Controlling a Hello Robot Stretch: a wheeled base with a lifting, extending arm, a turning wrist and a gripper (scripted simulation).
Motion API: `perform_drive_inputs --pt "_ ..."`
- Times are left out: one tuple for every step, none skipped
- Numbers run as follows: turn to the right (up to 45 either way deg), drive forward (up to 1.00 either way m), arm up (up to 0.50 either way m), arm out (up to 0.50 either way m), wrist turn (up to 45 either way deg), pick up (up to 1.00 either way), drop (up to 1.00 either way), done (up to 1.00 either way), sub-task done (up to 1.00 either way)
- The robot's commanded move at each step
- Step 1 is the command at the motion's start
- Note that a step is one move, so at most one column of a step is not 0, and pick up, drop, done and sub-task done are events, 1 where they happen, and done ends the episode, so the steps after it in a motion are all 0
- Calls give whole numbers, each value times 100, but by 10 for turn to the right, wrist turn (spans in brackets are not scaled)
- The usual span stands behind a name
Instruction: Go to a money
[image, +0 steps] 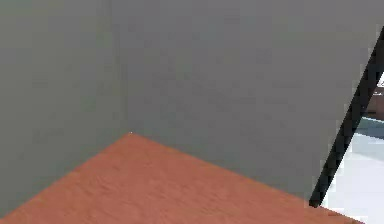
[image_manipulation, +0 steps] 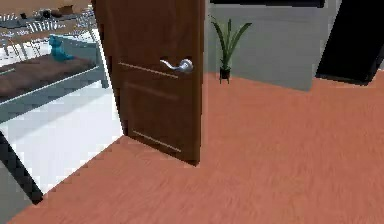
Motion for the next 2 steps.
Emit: perform_drive_inputs --pt "450 0 0 0 0 0 0 0 0" --pt "450 0 0 0 0 0 0 0 0"
